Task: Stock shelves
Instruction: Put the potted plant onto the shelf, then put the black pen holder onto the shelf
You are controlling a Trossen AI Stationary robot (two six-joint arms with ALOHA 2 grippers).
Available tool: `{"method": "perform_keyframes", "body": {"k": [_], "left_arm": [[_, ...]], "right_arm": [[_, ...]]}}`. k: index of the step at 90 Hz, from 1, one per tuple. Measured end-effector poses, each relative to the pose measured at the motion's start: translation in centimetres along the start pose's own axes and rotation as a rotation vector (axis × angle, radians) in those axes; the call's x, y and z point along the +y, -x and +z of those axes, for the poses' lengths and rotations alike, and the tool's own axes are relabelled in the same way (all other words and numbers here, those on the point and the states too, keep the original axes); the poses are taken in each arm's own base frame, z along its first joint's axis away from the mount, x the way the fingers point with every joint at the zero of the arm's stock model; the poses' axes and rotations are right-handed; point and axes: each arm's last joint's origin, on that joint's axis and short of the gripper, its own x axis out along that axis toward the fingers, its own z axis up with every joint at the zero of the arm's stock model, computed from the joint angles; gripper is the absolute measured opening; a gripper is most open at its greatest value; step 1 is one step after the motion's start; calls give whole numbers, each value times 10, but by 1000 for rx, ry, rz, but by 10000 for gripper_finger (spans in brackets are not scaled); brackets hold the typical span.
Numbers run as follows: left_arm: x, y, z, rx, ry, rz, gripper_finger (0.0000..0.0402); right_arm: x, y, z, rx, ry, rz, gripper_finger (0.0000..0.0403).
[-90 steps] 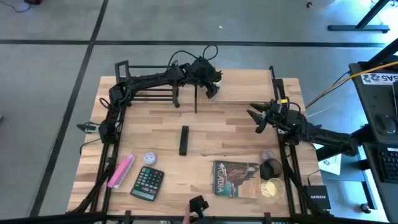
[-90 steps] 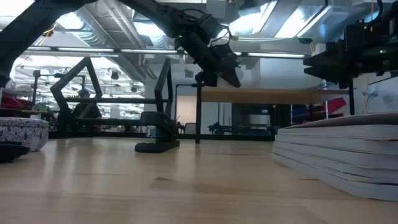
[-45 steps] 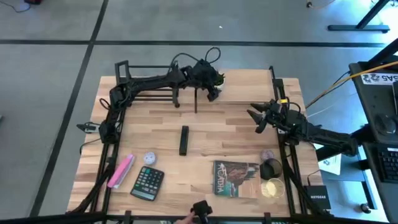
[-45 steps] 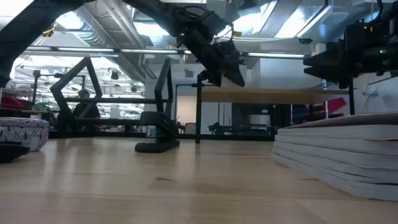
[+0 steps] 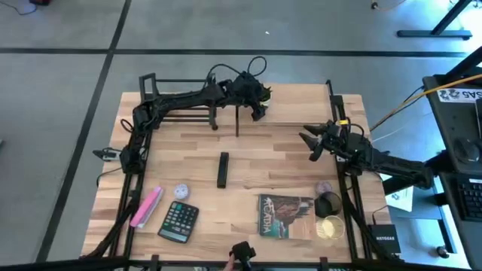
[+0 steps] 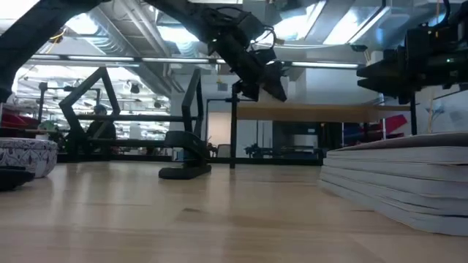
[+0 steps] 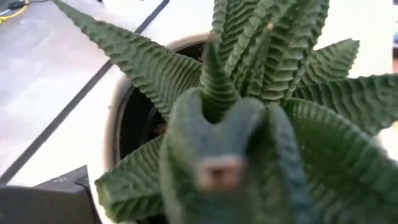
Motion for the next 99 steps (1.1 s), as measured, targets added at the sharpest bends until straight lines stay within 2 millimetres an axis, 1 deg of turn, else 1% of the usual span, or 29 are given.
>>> {"method": "perform_keyframes", "body": {"k": [13, 22, 29, 57, 78, 99], "left_arm": [[8, 1, 0, -12, 21, -145, 393], [13, 1, -1, -10, 44, -206, 396], [15, 1, -2, -3, 55, -222, 398], [11, 2, -1, 8, 39, -135, 400], [10, 13, 17, -29, 9, -61, 400], [11, 22, 29, -41, -8, -12, 400]], "right_arm": [[0, 0, 0, 0, 0, 0, 186], [0, 0, 0, 0, 0, 0, 186], [0, 0, 0, 0, 0, 0, 186], [0, 0, 0, -1, 0, 0, 186], [0, 0, 0, 0, 0, 0, 186], [0, 0, 0, 0, 0, 0, 186]]}}
